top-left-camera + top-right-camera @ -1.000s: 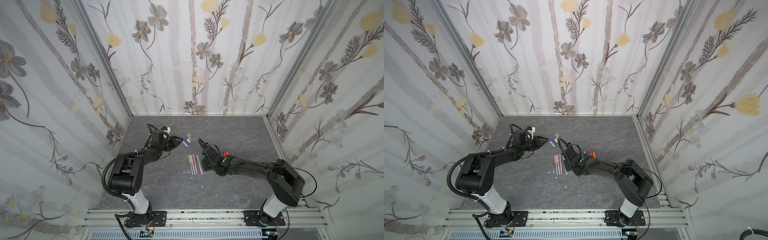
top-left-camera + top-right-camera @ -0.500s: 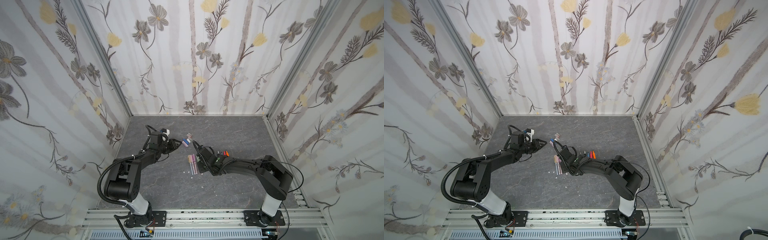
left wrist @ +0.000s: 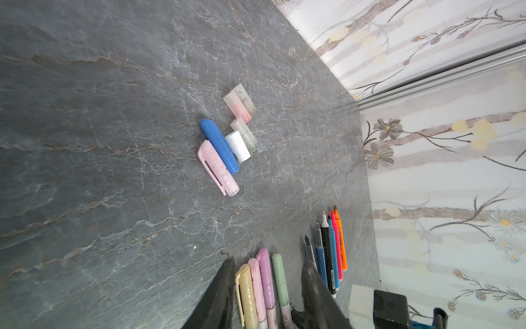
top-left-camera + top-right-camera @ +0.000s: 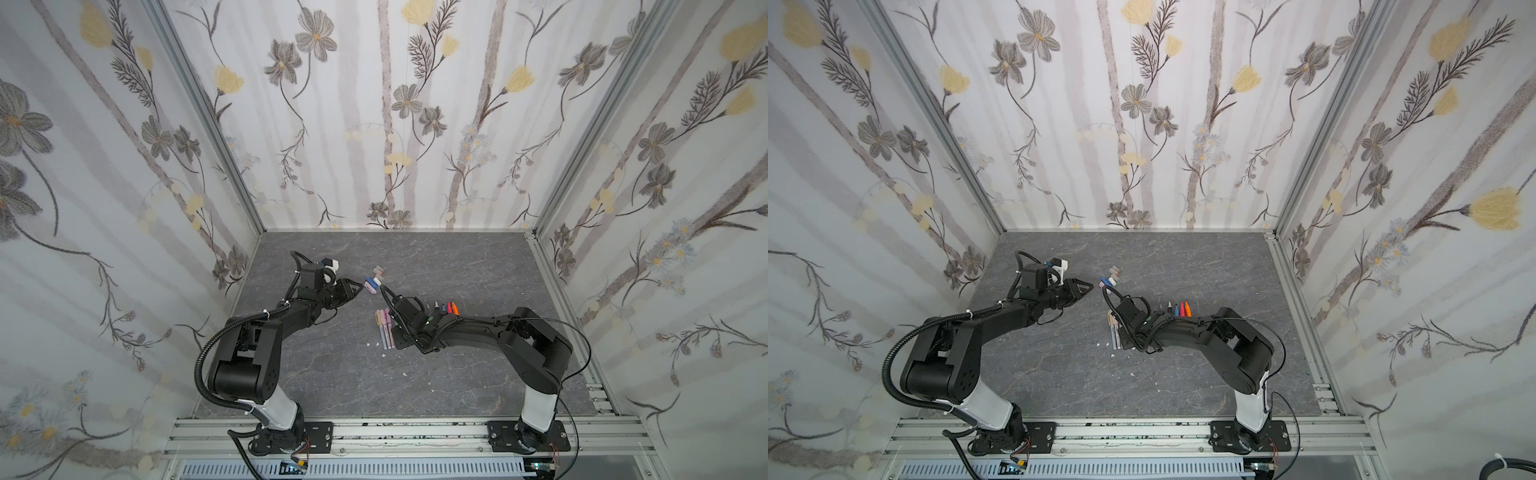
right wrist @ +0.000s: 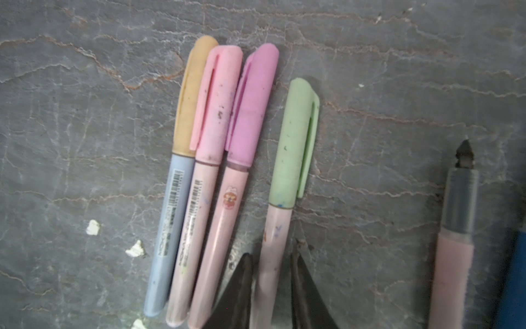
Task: Remove pen caps from pens
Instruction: Pick up the pen from the center of the table.
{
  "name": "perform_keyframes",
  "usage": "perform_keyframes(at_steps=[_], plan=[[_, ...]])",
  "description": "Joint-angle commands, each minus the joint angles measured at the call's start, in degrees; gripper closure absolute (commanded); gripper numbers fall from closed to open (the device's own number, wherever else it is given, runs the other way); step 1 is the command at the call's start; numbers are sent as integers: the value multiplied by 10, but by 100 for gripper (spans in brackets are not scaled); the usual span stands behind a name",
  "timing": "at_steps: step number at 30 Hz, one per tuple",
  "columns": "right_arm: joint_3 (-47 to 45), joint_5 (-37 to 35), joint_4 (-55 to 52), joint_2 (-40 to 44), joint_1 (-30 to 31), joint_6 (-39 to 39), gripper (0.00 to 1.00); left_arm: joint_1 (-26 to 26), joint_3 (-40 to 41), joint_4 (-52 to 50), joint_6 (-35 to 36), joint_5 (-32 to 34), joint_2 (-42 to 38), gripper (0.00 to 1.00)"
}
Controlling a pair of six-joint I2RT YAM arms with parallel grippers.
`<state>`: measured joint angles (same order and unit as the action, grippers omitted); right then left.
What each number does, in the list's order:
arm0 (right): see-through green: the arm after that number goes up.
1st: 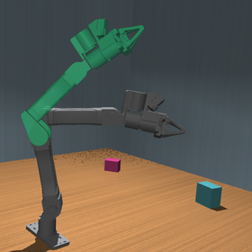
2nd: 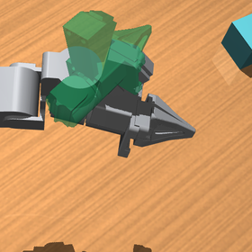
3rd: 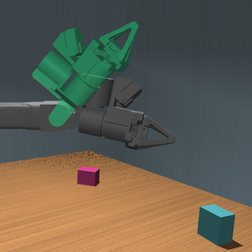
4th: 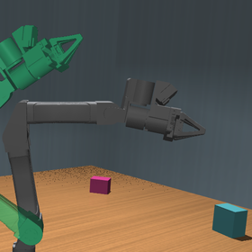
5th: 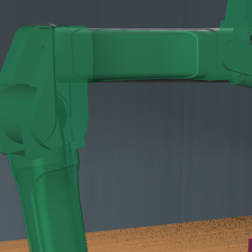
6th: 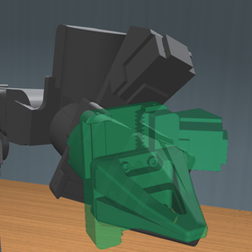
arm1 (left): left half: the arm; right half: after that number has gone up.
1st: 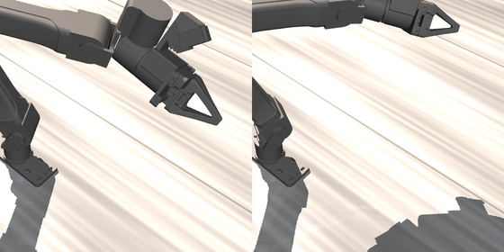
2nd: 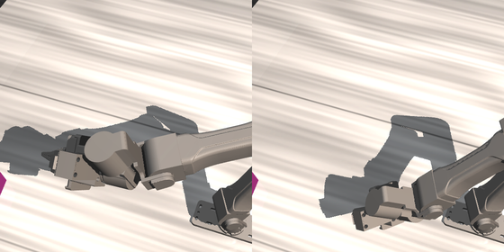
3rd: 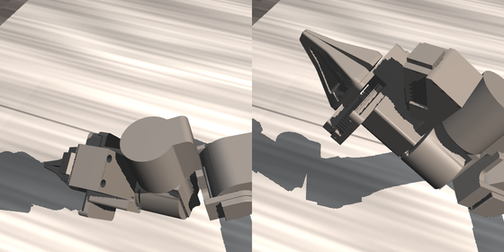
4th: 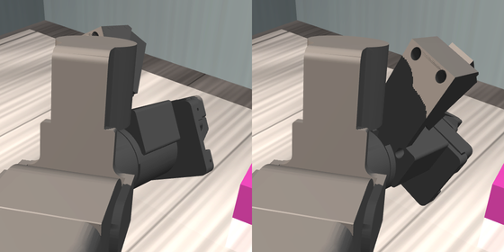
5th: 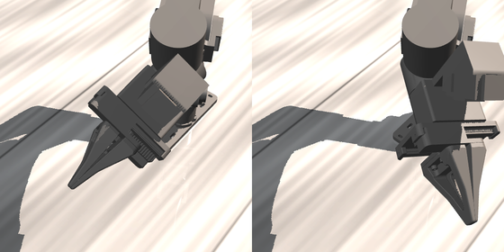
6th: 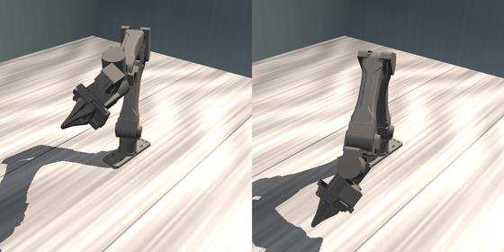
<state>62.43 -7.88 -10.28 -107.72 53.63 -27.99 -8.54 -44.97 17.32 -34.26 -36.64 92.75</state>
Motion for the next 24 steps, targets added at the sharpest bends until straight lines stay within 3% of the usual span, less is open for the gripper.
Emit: perform_keyframes(at_steps=[1,12,19,24], plan=[[1,1,-9,-10,2,-3,75,0,0,10,6,-4,-4,62],[-12,-34,-26,14,1,6,93,-5,2,-7,10,-21,-22,62],[-38,-20,-4,81,-27,11,96,-21,8,-31,25,-26,-46,61],[-67,14,44,132,-51,12,97,-43,27,7,-8,-42,-57,61]])
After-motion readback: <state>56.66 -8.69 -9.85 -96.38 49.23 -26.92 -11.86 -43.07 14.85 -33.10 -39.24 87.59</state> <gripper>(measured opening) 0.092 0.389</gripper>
